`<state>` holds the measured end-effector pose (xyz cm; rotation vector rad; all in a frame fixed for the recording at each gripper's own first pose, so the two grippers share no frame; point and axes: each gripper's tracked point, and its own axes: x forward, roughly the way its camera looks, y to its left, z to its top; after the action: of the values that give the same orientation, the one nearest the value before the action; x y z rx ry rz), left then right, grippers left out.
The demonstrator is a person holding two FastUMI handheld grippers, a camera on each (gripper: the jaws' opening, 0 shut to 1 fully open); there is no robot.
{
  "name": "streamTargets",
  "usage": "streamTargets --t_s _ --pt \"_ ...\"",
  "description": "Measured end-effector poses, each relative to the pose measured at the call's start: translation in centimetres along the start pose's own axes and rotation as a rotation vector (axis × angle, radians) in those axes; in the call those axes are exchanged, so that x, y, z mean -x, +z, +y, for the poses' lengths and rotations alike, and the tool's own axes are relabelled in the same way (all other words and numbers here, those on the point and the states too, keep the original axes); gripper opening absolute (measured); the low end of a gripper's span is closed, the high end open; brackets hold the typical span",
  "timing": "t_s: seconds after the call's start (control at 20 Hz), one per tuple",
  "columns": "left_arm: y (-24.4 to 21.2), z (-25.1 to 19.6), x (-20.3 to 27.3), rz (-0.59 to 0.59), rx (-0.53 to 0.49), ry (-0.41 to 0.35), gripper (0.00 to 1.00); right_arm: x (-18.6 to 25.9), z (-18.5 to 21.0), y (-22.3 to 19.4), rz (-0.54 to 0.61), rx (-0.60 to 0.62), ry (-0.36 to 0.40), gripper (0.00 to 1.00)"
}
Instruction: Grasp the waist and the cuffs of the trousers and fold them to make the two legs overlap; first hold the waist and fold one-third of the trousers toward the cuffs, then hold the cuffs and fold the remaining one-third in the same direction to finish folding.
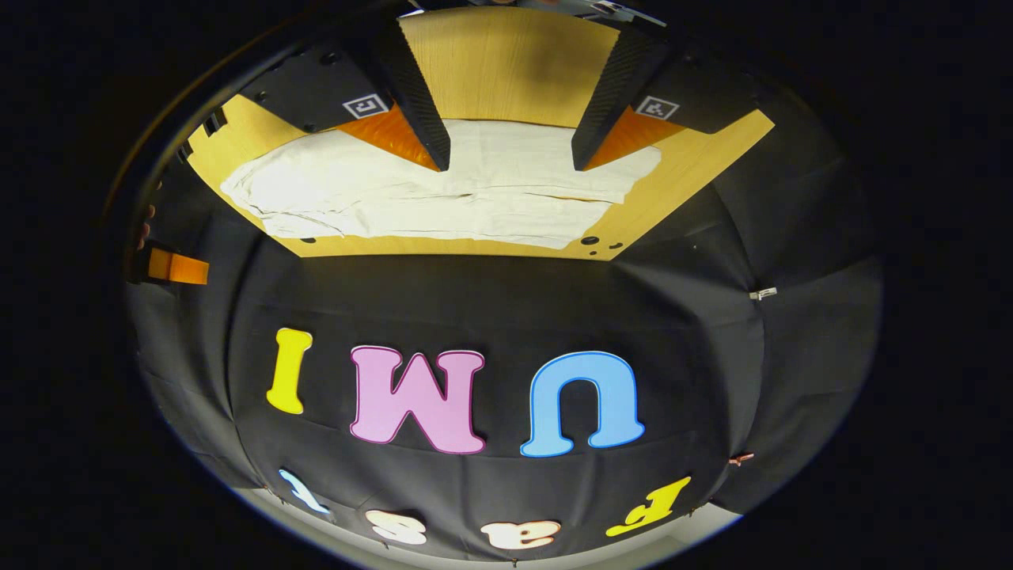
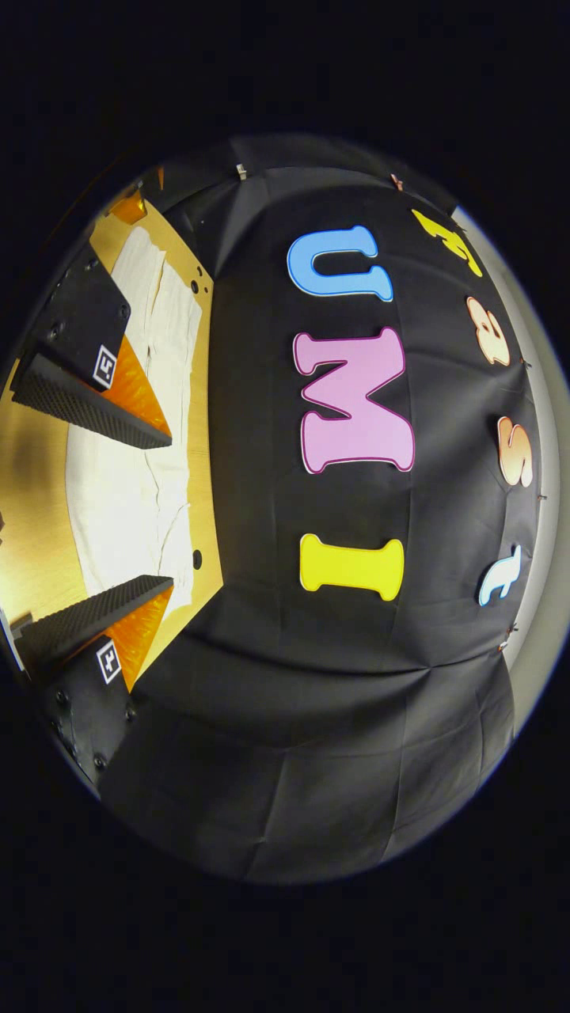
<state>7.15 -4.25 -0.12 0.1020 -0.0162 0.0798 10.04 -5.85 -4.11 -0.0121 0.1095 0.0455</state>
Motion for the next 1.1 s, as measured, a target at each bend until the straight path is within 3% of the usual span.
streamTargets --t_s 0.3,0.45,0.8,1.1 --pt "0.5 -0.4 -1.8 0.003 0.006 0.038 0.97 -3.9 -2.8 1.2 -0.041 0.106 0.028 0.99" --pt "-1.1 -0.6 -3.0 0.065 0.073 0.051 0.97 -6.1 -5.1 0.1 -0.038 0.304 0.035 0.97" --pt "-3.4 -0.3 -4.3 0.114 0.055 0.063 0.97 -10.1 -12.8 -4.3 0.036 0.645 0.055 0.97" --pt "-4.1 4.2 -5.0 0.155 0.057 0.132 0.97 -10.2 -14.5 -11.6 0.157 0.967 0.226 0.97"
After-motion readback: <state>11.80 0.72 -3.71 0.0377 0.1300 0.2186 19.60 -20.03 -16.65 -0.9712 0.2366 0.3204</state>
